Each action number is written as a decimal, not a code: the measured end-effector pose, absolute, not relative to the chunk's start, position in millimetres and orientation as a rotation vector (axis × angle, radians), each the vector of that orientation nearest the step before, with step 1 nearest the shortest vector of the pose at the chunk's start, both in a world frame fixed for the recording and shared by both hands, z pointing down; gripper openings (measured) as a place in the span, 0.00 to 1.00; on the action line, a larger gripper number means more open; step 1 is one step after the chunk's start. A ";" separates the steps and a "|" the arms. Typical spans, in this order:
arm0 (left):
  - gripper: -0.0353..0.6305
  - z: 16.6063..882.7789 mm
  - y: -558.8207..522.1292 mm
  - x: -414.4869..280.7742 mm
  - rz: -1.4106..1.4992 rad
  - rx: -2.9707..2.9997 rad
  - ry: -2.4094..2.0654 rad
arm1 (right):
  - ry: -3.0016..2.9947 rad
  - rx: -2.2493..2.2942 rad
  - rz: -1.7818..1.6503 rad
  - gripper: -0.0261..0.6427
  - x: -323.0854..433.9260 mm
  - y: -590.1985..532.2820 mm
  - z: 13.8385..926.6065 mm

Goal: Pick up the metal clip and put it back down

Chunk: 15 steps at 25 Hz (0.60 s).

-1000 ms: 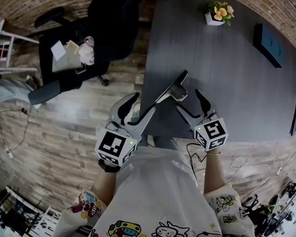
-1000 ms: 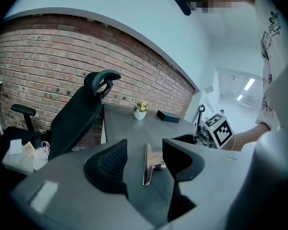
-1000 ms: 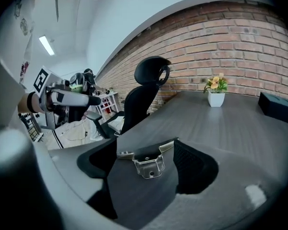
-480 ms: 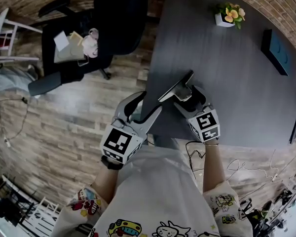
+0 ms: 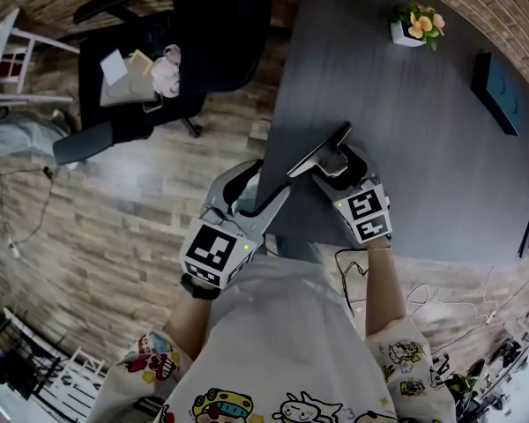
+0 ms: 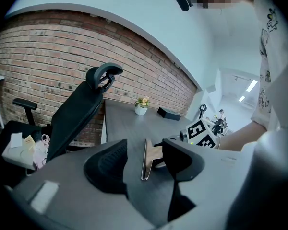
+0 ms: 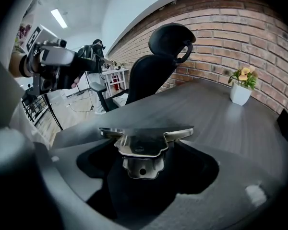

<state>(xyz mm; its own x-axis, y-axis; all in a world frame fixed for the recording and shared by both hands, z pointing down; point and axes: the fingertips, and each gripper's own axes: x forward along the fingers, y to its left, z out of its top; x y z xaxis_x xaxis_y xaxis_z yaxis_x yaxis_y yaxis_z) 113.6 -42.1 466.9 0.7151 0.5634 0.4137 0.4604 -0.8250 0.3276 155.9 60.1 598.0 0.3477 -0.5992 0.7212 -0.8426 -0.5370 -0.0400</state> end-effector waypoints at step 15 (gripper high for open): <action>0.39 464.6 -48.8 113.4 0.744 2.735 0.792 | -1.329 2.231 0.980 0.47 151.1 50.8 592.2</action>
